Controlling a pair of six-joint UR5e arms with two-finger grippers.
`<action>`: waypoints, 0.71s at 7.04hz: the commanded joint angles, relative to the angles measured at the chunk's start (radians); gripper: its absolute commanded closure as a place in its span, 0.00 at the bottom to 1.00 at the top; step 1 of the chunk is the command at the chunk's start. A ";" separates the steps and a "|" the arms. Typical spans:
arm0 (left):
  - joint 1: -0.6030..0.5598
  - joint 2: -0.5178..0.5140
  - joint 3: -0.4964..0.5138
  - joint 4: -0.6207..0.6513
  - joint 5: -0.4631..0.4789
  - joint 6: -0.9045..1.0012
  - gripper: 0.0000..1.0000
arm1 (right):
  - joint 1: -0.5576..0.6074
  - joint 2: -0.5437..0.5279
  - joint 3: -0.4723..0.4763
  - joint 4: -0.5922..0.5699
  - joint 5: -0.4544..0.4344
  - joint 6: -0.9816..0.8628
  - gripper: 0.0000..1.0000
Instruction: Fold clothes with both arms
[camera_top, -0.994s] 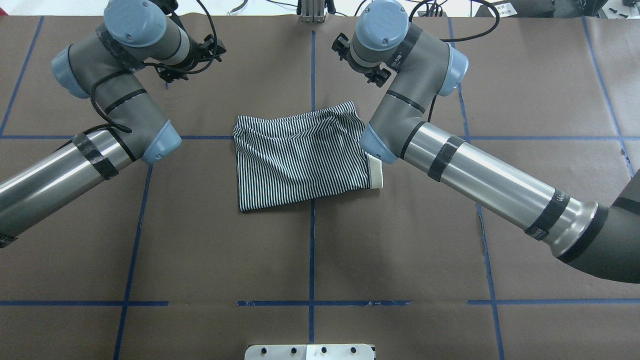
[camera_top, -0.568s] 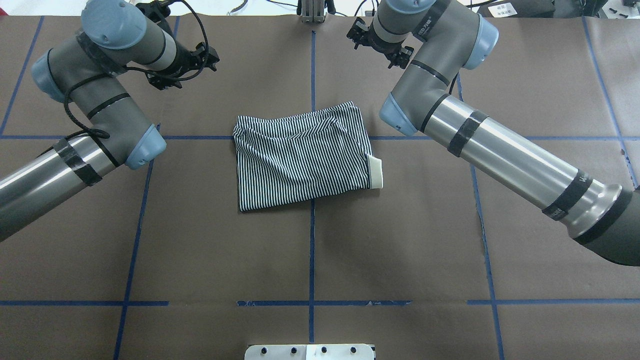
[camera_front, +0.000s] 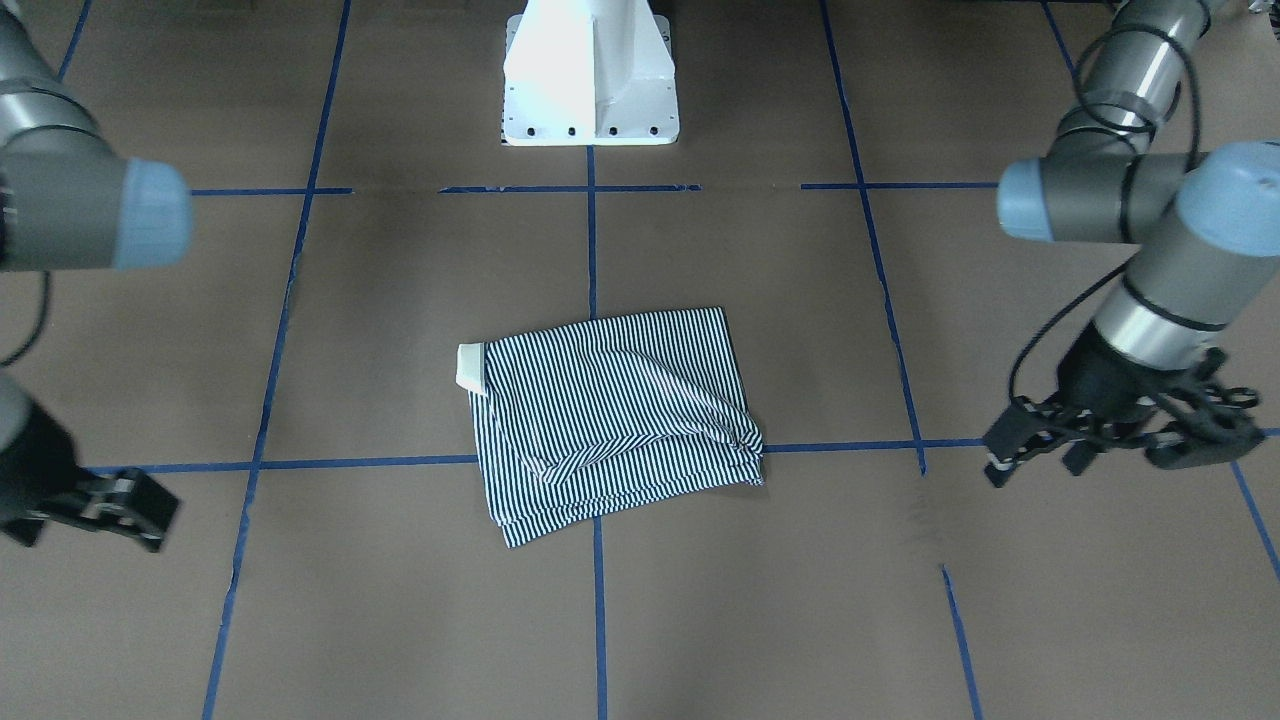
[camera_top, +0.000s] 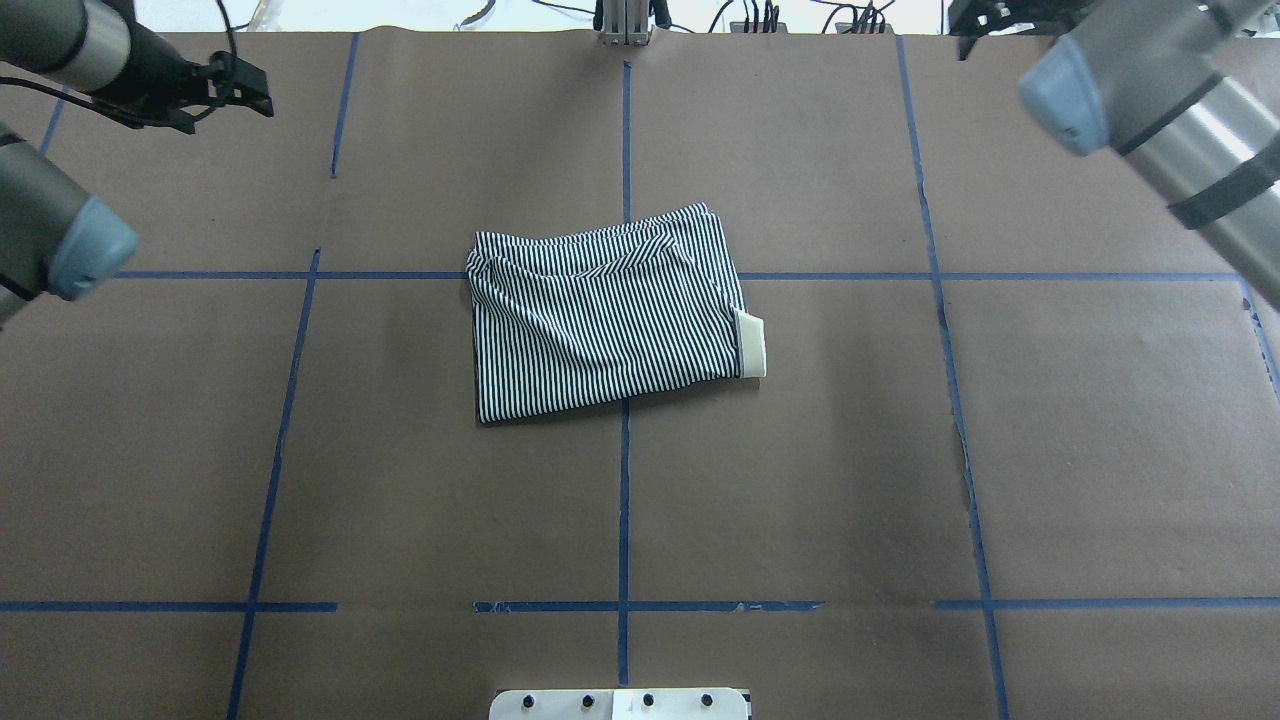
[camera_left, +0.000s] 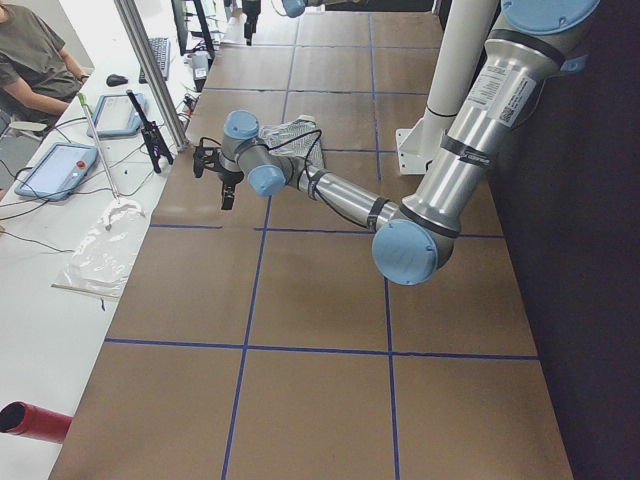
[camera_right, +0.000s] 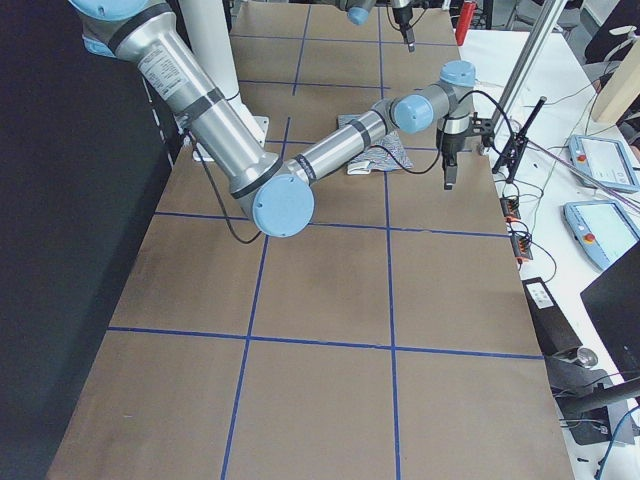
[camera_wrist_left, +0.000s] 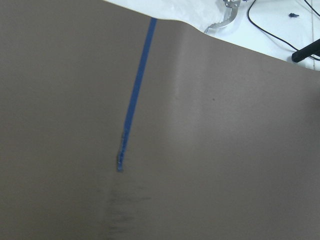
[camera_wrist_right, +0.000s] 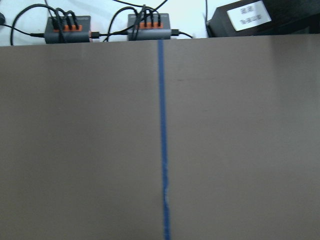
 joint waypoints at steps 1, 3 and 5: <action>-0.212 0.147 -0.006 0.050 -0.033 0.511 0.00 | 0.247 -0.228 0.033 -0.059 0.109 -0.504 0.00; -0.420 0.171 -0.002 0.275 -0.138 0.981 0.00 | 0.411 -0.429 0.040 -0.076 0.207 -0.701 0.00; -0.435 0.284 -0.078 0.241 -0.125 1.061 0.00 | 0.432 -0.551 0.095 -0.049 0.196 -0.697 0.00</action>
